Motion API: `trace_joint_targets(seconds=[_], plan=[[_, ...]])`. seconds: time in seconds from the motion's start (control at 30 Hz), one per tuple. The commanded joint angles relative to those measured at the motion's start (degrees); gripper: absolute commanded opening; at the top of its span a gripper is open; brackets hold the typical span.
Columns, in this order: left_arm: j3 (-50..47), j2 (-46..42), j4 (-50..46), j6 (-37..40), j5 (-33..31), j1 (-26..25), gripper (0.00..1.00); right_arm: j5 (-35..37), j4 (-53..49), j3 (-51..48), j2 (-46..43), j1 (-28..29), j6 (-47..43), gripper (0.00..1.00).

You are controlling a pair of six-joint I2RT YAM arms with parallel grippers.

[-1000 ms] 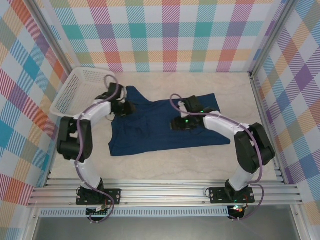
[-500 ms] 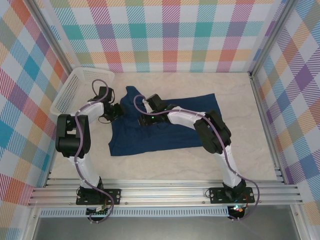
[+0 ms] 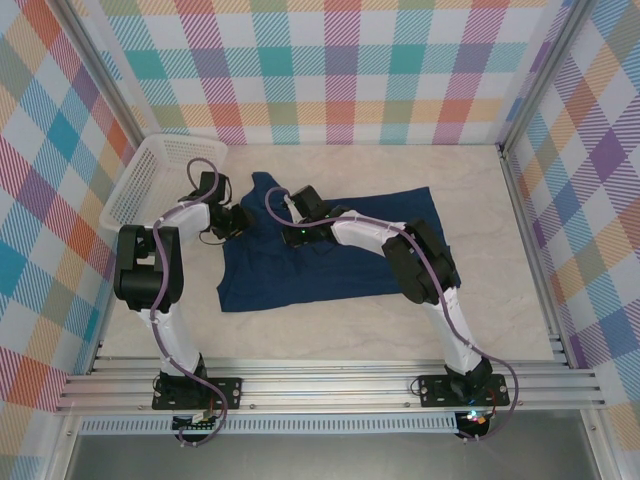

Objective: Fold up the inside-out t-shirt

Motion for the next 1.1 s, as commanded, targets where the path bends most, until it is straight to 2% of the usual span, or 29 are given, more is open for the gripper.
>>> trace_joint_targets(seconds=[0.0, 0.3, 0.7, 1.07], plan=[[-0.4, -0.9, 0.1, -0.3, 1.6, -1.2, 0.37, 1.3, 0.7, 1.6, 1.0, 0.1, -0.2, 0.10], [-0.2, 0.0, 0.9, -1.3, 2.8, -2.6, 0.34, 1.9, 3.4, -1.7, -1.4, -0.6, 2.6, 0.12], [1.9, 1.0, -0.8, 0.0, 0.2, -2.6, 0.09, -0.5, 12.1, -10.1, -4.5, -3.8, 10.8, 0.16], [4.6, 2.2, -2.3, 0.8, -0.9, -2.5, 0.05, -0.6, 14.9, -13.1, -6.1, -5.5, 13.7, 0.15]])
